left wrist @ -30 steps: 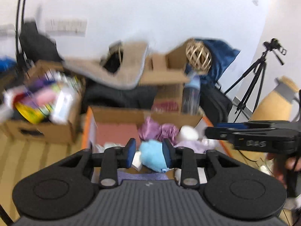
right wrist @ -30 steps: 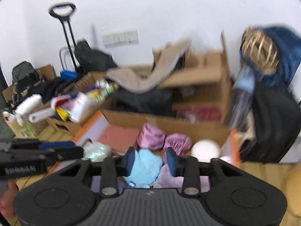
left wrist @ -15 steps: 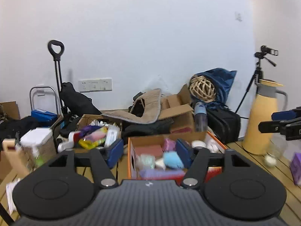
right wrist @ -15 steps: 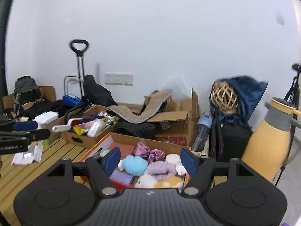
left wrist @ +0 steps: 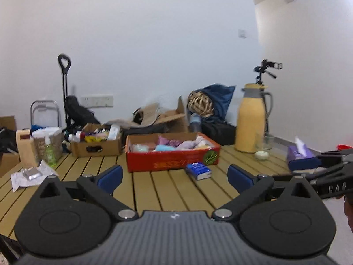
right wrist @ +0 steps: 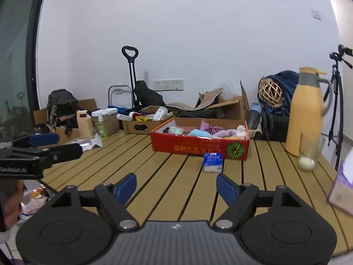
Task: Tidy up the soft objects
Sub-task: 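Withdraw both grippers and move them toward the blue tissue pack, then close both grippers on the blue tissue pack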
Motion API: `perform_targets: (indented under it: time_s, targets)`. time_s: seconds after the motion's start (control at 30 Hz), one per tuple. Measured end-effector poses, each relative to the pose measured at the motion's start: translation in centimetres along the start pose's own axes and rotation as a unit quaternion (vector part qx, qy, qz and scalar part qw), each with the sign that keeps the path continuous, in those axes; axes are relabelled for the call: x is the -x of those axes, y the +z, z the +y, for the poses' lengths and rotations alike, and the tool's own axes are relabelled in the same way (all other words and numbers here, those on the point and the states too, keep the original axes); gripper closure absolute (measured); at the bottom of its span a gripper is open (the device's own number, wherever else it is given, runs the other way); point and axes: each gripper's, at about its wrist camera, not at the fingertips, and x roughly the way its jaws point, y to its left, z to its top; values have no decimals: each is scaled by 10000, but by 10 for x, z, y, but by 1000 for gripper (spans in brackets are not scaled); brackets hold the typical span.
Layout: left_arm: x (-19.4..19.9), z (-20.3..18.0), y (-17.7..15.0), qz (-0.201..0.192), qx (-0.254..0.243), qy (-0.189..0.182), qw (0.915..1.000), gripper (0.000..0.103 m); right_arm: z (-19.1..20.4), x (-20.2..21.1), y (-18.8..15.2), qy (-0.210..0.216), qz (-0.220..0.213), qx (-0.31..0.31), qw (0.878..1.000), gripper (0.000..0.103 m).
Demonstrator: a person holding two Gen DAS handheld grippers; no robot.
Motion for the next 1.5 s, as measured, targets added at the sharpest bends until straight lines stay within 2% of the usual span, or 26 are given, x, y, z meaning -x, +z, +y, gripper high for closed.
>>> perform_targets:
  time_s: [0.13, 0.37, 0.5, 0.6, 0.77, 0.83, 0.93, 1.03, 1.13, 1.2, 1.27, 1.33, 1.4, 1.43, 1.5]
  targets:
    - [4, -2, 3, -149, 75, 44, 9999, 0, 4, 9, 3, -59, -163, 76, 9998, 21]
    - [-35, 9, -8, 230, 129, 199, 9995, 0, -11, -30, 0, -275, -92, -119, 9995, 22]
    - [-80, 20, -14, 534, 171, 328, 9979, 0, -30, -78, -1, -429, 139, -263, 9986, 23]
    - [-119, 28, -16, 752, 202, 369, 9963, 0, -42, -122, 3, -502, 335, -132, 9981, 23]
    - [-193, 30, -13, 969, 54, 294, 9948, 0, -72, -205, 14, -577, 776, -28, 9953, 23]
    - [-218, 29, -13, 1030, -39, 339, 9941, 0, -83, -232, 17, -512, 894, -115, 9946, 23]
    - [-256, 36, -12, 1139, 107, 412, 9926, 0, -95, -267, 19, -446, 991, -70, 9940, 23]
    - [-291, 36, -12, 1325, 120, 276, 9907, 0, -100, -301, 22, -305, 1095, 23, 9935, 23]
    - [-319, 29, -13, 1458, -36, 159, 9892, 0, -98, -323, 16, -278, 1378, 294, 9896, 28]
    - [-334, 25, -14, 1549, -54, 25, 9879, 0, -109, -321, 13, -471, 1523, 292, 9868, 35]
    - [-346, 20, -13, 1648, 57, -226, 9861, 0, -136, -303, 14, -734, 1305, -100, 9887, 34]
    - [-358, 13, -14, 1756, 211, -592, 9825, 3, -158, -291, 12, -819, 1212, -503, 9880, 34]
    - [-369, 4, -16, 1873, 324, -961, 9771, 13, -173, -287, 10, -770, 1118, -758, 9878, 38]
    - [-375, -2, -17, 1933, 392, -1079, 9744, 17, -177, -285, 9, -634, 1055, -937, 9880, 44]
    - [-385, -9, -20, 2075, 553, -1259, 9685, 33, -186, -286, 9, -122, 943, -1441, 9850, 47]
